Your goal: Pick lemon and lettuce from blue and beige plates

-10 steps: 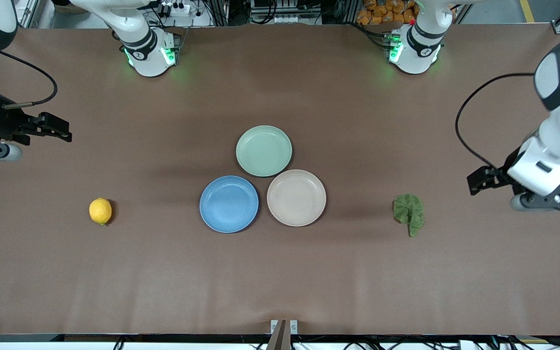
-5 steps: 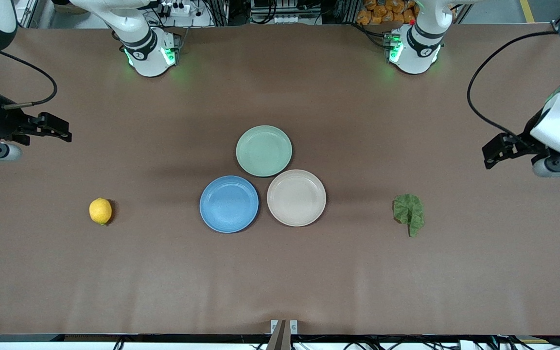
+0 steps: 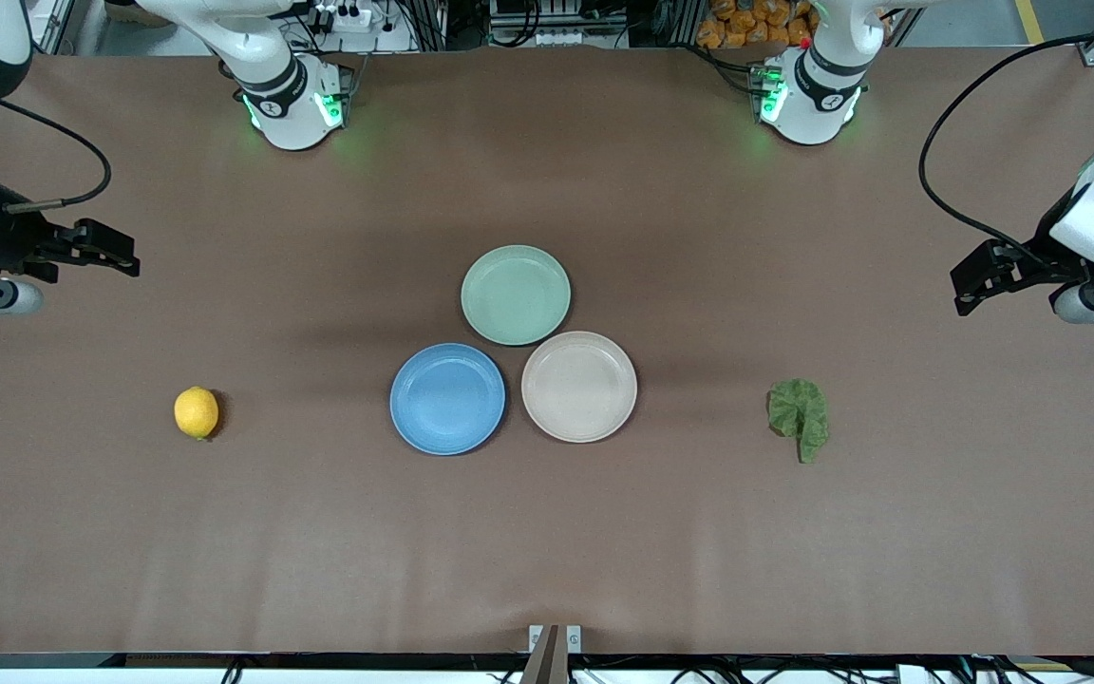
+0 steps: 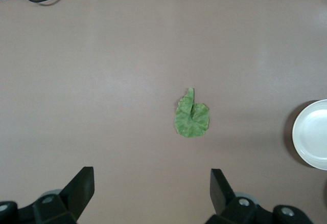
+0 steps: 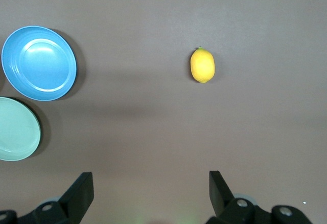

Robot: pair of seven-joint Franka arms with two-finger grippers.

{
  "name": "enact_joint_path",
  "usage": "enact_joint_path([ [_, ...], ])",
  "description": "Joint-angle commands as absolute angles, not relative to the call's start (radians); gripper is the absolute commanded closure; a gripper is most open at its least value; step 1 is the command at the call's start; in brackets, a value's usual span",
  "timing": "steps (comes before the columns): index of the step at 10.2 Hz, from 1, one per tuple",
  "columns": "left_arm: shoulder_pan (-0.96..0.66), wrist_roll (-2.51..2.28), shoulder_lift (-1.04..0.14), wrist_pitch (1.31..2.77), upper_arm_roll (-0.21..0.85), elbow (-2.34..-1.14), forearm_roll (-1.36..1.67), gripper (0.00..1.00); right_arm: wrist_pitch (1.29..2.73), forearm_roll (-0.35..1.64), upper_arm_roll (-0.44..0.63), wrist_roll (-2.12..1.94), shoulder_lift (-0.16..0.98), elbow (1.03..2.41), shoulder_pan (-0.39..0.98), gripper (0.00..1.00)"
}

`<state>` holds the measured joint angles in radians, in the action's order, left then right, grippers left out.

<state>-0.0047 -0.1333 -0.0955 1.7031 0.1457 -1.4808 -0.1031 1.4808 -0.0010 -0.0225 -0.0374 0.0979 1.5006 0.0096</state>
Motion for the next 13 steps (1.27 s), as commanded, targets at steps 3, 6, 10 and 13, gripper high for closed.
enact_joint_path([
  [3, -0.009, -0.098, -0.045, 1.683, 0.144, -1.506, -0.069, 0.00, 1.473, 0.009, -0.023, -0.051, 0.095, 1.494, -0.003, 0.00],
  [6, -0.009, -0.098, -0.031, 1.646, 0.135, -1.511, 0.012, 0.00, 1.471, 0.009, -0.018, -0.051, 0.095, 1.494, -0.003, 0.00],
  [10, -0.011, -0.078, -0.035, 1.580, 0.133, -1.514, 0.014, 0.00, 1.473, 0.011, -0.018, -0.051, 0.095, 1.494, -0.003, 0.00],
  [13, -0.014, -0.080, -0.041, 1.580, 0.132, -1.509, 0.012, 0.00, 1.471, 0.011, -0.017, -0.051, 0.095, 1.494, -0.003, 0.00],
])
